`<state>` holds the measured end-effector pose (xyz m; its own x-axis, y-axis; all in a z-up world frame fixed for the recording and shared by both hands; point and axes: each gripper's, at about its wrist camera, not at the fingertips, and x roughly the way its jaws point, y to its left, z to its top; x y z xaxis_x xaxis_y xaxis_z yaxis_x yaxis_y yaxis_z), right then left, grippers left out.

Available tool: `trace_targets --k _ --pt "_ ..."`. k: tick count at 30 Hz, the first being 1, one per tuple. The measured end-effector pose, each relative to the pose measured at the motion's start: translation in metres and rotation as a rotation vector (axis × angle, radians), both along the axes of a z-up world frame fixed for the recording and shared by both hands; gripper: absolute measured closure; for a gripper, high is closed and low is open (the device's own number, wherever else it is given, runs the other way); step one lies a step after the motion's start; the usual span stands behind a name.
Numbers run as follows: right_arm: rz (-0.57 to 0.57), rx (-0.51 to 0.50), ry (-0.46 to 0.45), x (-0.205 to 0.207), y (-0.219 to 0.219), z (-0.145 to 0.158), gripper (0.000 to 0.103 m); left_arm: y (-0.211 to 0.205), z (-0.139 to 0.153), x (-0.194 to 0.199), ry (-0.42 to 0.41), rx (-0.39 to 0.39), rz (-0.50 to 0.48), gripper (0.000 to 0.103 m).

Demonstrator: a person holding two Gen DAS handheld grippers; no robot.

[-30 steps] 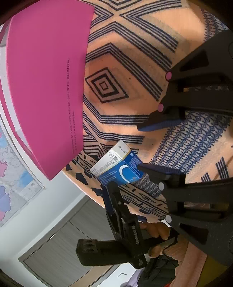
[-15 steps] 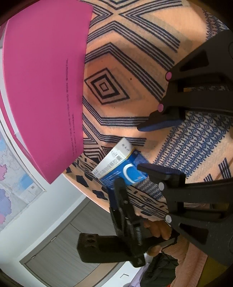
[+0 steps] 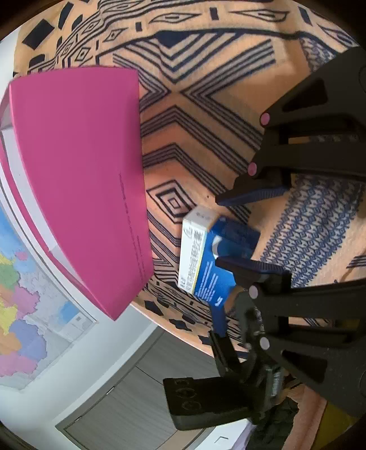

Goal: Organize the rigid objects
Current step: 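Grasp the blue-and-white medicine carton with the right tool, then lift the carton and carry it over the magenta box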

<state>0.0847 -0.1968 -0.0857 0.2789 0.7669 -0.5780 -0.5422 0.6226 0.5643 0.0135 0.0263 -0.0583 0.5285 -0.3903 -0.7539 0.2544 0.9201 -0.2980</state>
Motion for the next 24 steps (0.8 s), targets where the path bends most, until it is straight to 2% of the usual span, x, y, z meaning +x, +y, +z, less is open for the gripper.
trace_targets --k 3,7,9,13,24 --pt "-0.012 0.000 -0.002 0.001 -0.004 0.000 0.064 -0.007 0.001 0.002 -0.005 0.023 0.006 0.035" --pt "-0.013 0.009 -0.009 0.003 -0.005 0.003 0.064 -0.003 0.008 0.009 -0.022 0.044 0.077 0.035" --pt "-0.011 0.013 -0.009 0.003 -0.003 0.003 0.064 0.001 0.009 0.012 -0.013 0.017 0.091 0.036" --pt "0.002 0.015 -0.005 0.003 -0.001 0.001 0.064 0.002 0.011 0.012 -0.010 0.018 0.086 0.046" --pt "-0.003 0.007 -0.002 0.004 0.005 -0.002 0.062 -0.003 0.011 0.013 -0.006 0.020 0.084 0.050"
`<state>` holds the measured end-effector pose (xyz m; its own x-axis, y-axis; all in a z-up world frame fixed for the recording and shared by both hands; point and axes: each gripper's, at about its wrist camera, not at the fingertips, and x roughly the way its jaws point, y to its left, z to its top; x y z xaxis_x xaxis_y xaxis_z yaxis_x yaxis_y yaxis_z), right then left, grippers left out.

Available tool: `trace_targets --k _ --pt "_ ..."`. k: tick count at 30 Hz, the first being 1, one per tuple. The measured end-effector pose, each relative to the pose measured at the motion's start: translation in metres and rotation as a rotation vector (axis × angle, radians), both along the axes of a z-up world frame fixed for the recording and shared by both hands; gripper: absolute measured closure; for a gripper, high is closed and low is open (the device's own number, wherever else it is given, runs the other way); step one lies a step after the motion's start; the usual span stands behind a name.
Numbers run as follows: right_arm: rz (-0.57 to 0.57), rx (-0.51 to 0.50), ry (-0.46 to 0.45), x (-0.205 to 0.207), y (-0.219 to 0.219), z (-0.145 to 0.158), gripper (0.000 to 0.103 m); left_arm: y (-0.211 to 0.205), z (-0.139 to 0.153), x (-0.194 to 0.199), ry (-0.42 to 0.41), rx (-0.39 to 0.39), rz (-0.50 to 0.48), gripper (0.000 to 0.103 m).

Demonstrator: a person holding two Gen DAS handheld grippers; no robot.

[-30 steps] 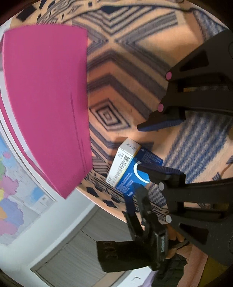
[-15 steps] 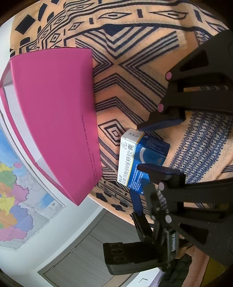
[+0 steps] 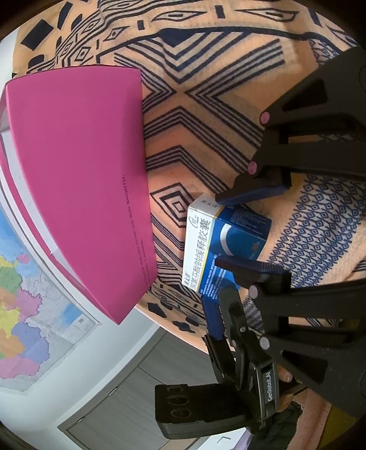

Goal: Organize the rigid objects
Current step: 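Lift the carton and carry it over the magenta box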

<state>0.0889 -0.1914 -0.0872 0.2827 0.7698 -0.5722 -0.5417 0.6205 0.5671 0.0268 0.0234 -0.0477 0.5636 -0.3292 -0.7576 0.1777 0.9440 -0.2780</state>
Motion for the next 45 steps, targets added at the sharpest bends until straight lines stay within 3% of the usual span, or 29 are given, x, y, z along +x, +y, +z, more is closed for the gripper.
trace_targets --k 19,45 --pt "-0.033 -0.010 -0.058 -0.004 -0.008 0.010 0.062 -0.008 0.019 0.003 -0.056 -0.008 -0.015 0.050" --pt "-0.061 -0.001 -0.237 0.000 -0.022 0.065 0.062 -0.015 0.070 0.013 -0.192 0.007 -0.017 0.050"
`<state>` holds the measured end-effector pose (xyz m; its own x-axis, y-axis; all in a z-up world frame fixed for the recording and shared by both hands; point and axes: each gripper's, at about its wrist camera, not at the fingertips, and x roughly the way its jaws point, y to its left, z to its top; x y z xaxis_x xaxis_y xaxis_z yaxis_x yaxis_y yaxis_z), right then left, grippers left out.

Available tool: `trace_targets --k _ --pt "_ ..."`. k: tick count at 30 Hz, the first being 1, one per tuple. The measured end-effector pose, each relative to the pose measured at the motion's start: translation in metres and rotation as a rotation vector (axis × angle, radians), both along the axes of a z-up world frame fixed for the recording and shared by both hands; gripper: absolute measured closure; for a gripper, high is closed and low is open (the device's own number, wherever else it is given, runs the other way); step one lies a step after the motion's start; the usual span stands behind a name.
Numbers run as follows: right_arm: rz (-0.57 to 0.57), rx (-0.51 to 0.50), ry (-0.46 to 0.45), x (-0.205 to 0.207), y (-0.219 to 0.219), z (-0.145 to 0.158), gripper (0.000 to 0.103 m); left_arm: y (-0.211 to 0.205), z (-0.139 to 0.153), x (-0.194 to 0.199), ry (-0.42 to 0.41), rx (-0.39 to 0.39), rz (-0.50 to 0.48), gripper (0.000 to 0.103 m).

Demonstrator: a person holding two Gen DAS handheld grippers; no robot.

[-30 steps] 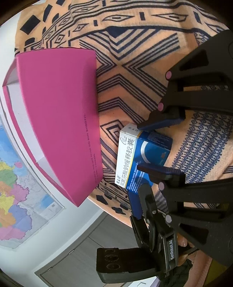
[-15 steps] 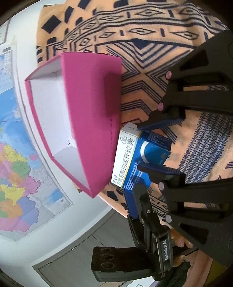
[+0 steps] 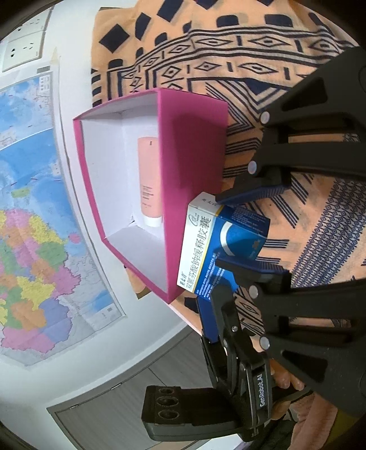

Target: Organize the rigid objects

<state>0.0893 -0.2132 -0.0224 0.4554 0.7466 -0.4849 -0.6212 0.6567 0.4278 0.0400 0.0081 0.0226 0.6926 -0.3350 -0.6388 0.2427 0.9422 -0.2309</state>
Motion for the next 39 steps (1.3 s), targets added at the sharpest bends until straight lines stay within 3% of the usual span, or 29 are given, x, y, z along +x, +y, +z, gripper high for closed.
trace_targets --k 39 --pt "-0.001 0.013 -0.081 0.013 0.002 0.023 0.062 -0.004 0.016 0.018 -0.045 0.016 0.021 0.050"
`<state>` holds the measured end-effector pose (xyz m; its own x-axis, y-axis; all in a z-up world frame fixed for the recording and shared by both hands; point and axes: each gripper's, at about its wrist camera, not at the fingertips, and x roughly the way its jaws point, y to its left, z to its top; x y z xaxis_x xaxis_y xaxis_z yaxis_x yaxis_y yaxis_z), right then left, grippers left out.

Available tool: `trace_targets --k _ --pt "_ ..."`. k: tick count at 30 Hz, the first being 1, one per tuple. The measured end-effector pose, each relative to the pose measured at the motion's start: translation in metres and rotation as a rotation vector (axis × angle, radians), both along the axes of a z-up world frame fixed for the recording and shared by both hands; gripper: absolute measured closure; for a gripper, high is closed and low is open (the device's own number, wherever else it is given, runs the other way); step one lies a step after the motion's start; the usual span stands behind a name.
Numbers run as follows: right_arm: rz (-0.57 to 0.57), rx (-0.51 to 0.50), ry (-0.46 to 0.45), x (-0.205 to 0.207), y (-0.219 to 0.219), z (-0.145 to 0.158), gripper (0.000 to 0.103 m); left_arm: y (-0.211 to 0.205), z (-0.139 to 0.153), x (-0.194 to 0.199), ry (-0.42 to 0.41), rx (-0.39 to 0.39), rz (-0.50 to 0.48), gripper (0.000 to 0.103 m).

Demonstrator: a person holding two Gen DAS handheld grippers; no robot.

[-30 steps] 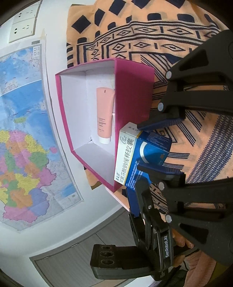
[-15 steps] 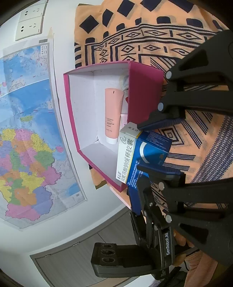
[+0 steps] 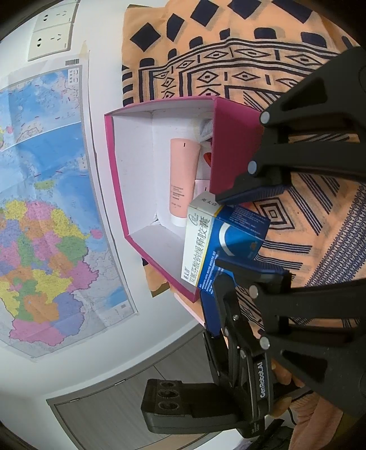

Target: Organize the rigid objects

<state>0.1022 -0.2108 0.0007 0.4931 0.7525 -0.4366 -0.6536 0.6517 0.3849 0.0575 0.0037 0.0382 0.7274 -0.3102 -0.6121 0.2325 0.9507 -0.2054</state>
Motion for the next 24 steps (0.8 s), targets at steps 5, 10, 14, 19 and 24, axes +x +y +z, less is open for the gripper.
trace_targets --k 5,10,14,19,24 --pt "-0.002 0.002 -0.009 0.003 -0.001 0.004 0.062 -0.001 0.003 0.002 -0.012 0.004 0.002 0.050" --pt "-0.005 0.002 -0.019 0.005 -0.001 0.007 0.062 -0.001 0.004 0.005 -0.014 0.008 0.002 0.050" --pt "-0.004 0.002 -0.025 0.008 -0.001 0.009 0.062 0.000 0.005 0.008 -0.016 0.006 0.005 0.050" --pt "-0.002 0.004 -0.030 0.011 0.000 0.010 0.062 0.000 0.008 0.011 -0.024 0.010 0.008 0.050" --pt "-0.003 0.008 -0.033 0.013 0.001 0.012 0.062 0.000 0.010 0.013 -0.029 0.011 0.010 0.050"
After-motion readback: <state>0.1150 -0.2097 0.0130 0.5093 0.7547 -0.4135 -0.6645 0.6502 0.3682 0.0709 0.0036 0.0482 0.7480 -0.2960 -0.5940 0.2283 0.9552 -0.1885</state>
